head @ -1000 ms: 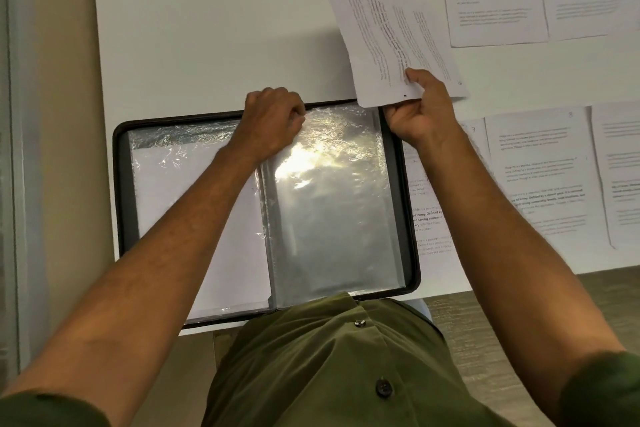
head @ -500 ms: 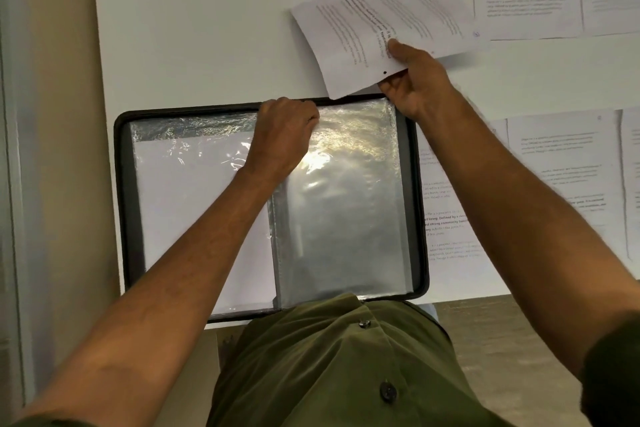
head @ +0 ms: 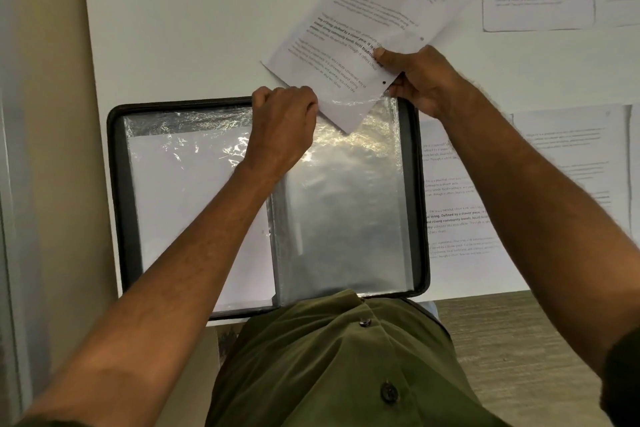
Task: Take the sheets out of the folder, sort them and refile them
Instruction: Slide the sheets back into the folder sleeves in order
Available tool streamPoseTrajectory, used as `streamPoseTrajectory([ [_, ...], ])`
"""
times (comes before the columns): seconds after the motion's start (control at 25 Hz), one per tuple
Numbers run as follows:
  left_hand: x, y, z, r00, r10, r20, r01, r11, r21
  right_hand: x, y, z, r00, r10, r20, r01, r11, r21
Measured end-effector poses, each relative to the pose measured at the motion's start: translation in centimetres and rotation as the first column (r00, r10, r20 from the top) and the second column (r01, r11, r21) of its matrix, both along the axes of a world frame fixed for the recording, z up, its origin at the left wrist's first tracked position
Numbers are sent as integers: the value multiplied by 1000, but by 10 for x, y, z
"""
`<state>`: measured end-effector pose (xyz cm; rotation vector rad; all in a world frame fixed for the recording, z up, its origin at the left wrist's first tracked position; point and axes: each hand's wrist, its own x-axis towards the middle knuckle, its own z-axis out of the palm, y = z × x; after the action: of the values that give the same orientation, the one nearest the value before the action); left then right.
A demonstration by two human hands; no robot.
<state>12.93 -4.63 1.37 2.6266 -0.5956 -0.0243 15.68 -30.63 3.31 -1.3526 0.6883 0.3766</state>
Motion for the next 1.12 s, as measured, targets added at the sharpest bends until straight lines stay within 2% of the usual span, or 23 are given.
streamPoseTrajectory([
  [0.2,2,-4,5,1000,19,-25,-18,998,62,8,-5,3,987,156,40,-157,988,12],
  [0.48,14,5,6,978,54,-203,-63,997,-37,19,-14,8,951,309,3,-309,951,14],
  [0.76,38,37,3,974,103,-200,-68,983,173,26,-26,1,929,370,-13,-371,929,-21],
  [0.92,46,45,5,966,154,-207,-108,970,216,27,-25,0,912,410,-12,-410,912,-31],
  [1.0,48,43,5,946,209,-246,-181,975,131,30,-24,2,897,442,-15,-442,896,-37],
  [1.12,57,42,1,826,275,-492,-371,922,-110,33,-23,5,877,481,-15,-481,876,-38],
])
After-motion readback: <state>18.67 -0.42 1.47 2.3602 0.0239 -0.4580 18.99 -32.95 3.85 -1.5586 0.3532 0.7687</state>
